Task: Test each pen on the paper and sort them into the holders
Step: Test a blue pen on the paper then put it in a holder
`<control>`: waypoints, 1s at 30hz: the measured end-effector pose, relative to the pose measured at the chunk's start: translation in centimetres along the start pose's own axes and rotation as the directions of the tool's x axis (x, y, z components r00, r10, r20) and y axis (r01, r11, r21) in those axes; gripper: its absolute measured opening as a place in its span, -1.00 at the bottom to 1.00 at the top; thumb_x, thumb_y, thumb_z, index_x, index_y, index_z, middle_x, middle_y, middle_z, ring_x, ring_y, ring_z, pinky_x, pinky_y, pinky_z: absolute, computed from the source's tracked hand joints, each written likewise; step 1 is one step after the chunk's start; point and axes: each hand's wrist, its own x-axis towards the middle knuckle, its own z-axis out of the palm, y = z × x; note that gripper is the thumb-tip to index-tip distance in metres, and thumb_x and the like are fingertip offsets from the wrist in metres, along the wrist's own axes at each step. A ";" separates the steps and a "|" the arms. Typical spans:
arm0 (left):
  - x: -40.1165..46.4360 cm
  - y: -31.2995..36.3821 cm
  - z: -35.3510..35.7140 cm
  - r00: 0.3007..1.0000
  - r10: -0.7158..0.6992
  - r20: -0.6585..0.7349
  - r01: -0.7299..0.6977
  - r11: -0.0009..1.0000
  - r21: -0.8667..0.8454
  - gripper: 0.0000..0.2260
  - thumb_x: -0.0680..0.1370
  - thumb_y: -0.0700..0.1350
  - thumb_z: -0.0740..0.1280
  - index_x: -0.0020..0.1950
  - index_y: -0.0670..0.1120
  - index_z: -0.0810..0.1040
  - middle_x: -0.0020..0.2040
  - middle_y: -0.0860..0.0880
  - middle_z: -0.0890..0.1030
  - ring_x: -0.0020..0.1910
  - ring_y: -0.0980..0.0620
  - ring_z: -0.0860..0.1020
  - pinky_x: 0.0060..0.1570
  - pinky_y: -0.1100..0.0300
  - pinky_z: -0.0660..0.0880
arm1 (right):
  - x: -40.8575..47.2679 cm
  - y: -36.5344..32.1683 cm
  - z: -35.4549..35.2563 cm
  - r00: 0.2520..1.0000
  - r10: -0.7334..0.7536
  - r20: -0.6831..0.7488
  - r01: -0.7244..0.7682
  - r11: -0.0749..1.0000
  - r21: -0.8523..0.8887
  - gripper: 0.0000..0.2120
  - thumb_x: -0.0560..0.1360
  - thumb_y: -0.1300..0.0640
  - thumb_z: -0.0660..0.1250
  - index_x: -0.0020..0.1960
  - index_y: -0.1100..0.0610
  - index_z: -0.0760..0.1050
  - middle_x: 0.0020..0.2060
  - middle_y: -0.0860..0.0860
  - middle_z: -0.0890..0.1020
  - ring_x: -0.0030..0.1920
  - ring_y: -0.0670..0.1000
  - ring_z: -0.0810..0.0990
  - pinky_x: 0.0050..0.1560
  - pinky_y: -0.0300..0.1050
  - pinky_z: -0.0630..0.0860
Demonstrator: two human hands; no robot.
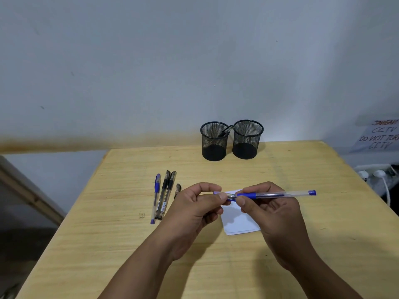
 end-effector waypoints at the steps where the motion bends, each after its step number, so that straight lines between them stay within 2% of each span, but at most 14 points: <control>1: -0.1 -0.1 0.0 1.000 0.008 0.004 -0.008 1.000 0.004 -0.65 0.33 -0.10 0.50 0.08 -0.16 0.61 -0.10 -0.18 0.69 -0.29 0.04 0.54 -0.14 0.18 0.49 | -0.1 0.0 0.1 1.000 0.004 0.002 -0.004 1.000 0.002 -0.90 0.38 0.36 0.49 -0.13 0.24 0.63 -0.21 0.09 0.73 -0.16 0.02 0.71 -0.15 -0.24 0.58; 6: -0.2 -0.5 0.2 0.997 0.071 0.019 -0.072 0.996 0.056 -0.79 0.32 -0.08 0.50 -0.09 -0.11 0.70 -0.14 -0.16 0.68 -0.27 0.06 0.55 -0.11 0.18 0.49 | -0.4 0.2 0.1 1.000 -0.007 -0.020 0.007 1.000 -0.019 -0.89 0.33 0.25 0.51 -0.15 0.17 0.67 -0.21 0.00 0.73 -0.18 -0.06 0.69 -0.17 -0.30 0.56; 8: -0.1 -0.8 0.3 0.995 0.096 0.004 -0.096 0.991 0.090 -0.80 0.32 -0.06 0.49 -0.10 -0.09 0.72 -0.20 -0.13 0.64 -0.26 0.07 0.54 -0.12 0.20 0.49 | -0.4 0.2 0.2 1.000 -0.008 -0.015 0.008 1.000 -0.016 -0.89 0.32 0.20 0.50 -0.15 0.14 0.68 -0.22 -0.04 0.73 -0.18 -0.09 0.68 -0.15 -0.32 0.55; 11: -0.1 -1.2 0.4 0.991 0.134 -0.027 -0.129 0.980 0.149 -0.78 0.33 -0.03 0.48 -0.08 -0.09 0.72 -0.26 -0.03 0.64 -0.25 0.10 0.53 -0.11 0.22 0.49 | -0.5 0.8 0.4 1.000 0.003 0.008 -0.002 1.000 -0.009 -0.92 0.39 0.27 0.48 -0.16 0.13 0.67 -0.27 -0.06 0.70 -0.21 -0.12 0.66 -0.17 -0.34 0.51; 13: -0.1 -1.3 0.4 0.986 0.159 -0.038 -0.149 0.967 0.205 -0.79 0.35 -0.02 0.49 -0.07 -0.08 0.71 -0.28 0.01 0.65 -0.26 0.13 0.54 -0.11 0.22 0.48 | -0.6 1.0 0.4 0.999 0.031 0.016 -0.031 0.999 0.028 -0.95 0.37 0.22 0.48 -0.17 0.13 0.67 -0.29 -0.05 0.69 -0.24 -0.12 0.64 -0.19 -0.34 0.50; 16: 0.2 -1.5 0.4 0.984 0.168 -0.050 -0.150 0.953 0.263 -0.91 0.45 -0.10 0.49 -0.06 -0.04 0.71 -0.28 0.04 0.65 -0.27 0.17 0.54 -0.13 0.25 0.46 | -0.6 1.3 0.4 0.997 0.073 0.002 -0.073 0.996 0.046 -0.83 0.32 0.10 0.47 -0.13 0.15 0.67 -0.28 -0.03 0.69 -0.23 -0.10 0.65 -0.17 -0.32 0.51; 19: 0.7 -1.7 0.4 0.984 0.169 -0.059 -0.148 0.953 0.266 -0.91 0.46 -0.09 0.49 -0.05 -0.03 0.71 -0.25 0.02 0.67 -0.25 0.18 0.57 -0.12 0.25 0.48 | -0.2 1.3 0.6 0.995 0.101 -0.013 -0.100 0.992 0.082 -0.80 0.33 0.08 0.45 -0.08 0.14 0.66 -0.22 0.03 0.72 -0.17 -0.06 0.67 -0.12 -0.26 0.56; 22: 1.3 -1.9 0.7 0.985 0.163 -0.064 -0.145 0.965 0.216 -0.86 0.42 -0.04 0.51 -0.05 -0.02 0.73 -0.22 0.01 0.69 -0.24 0.16 0.56 -0.08 0.20 0.49 | 0.6 1.4 0.9 0.979 0.182 -0.090 -0.162 0.967 0.198 -0.66 0.30 0.08 0.47 0.05 0.11 0.58 -0.16 0.07 0.74 -0.09 0.01 0.70 -0.02 -0.12 0.60; 24: 1.8 -2.0 1.0 0.985 0.161 -0.056 -0.146 0.966 0.213 -0.86 0.44 -0.04 0.50 -0.02 0.01 0.73 -0.19 0.01 0.69 -0.23 0.14 0.54 -0.08 0.19 0.48 | 1.2 1.3 1.1 0.959 0.243 -0.146 -0.190 0.933 0.305 -0.58 0.27 0.08 0.50 0.08 0.10 0.48 -0.16 0.10 0.74 -0.13 0.03 0.70 0.03 -0.03 0.58; 27: 2.6 -2.1 1.1 0.983 0.176 -0.047 -0.160 0.958 0.237 -0.88 0.47 -0.05 0.48 -0.01 0.06 0.73 -0.15 0.01 0.71 -0.21 0.11 0.54 -0.04 0.13 0.54 | 2.3 1.0 1.1 0.946 0.241 -0.216 -0.170 0.938 0.302 -0.74 0.36 0.18 0.50 -0.02 0.12 0.49 -0.17 0.11 0.75 -0.18 0.03 0.70 -0.03 -0.05 0.57; 30: 4.1 -1.8 0.7 0.975 0.189 -0.119 -0.152 0.951 0.270 -0.86 0.45 -0.03 0.50 -0.01 0.06 0.73 -0.14 0.02 0.72 -0.20 0.14 0.59 0.04 0.07 0.56 | 3.7 1.0 0.6 0.949 0.204 -0.242 -0.148 0.961 0.232 -0.84 0.43 0.27 0.47 -0.02 0.16 0.56 -0.17 0.12 0.74 -0.22 0.04 0.69 -0.13 -0.09 0.60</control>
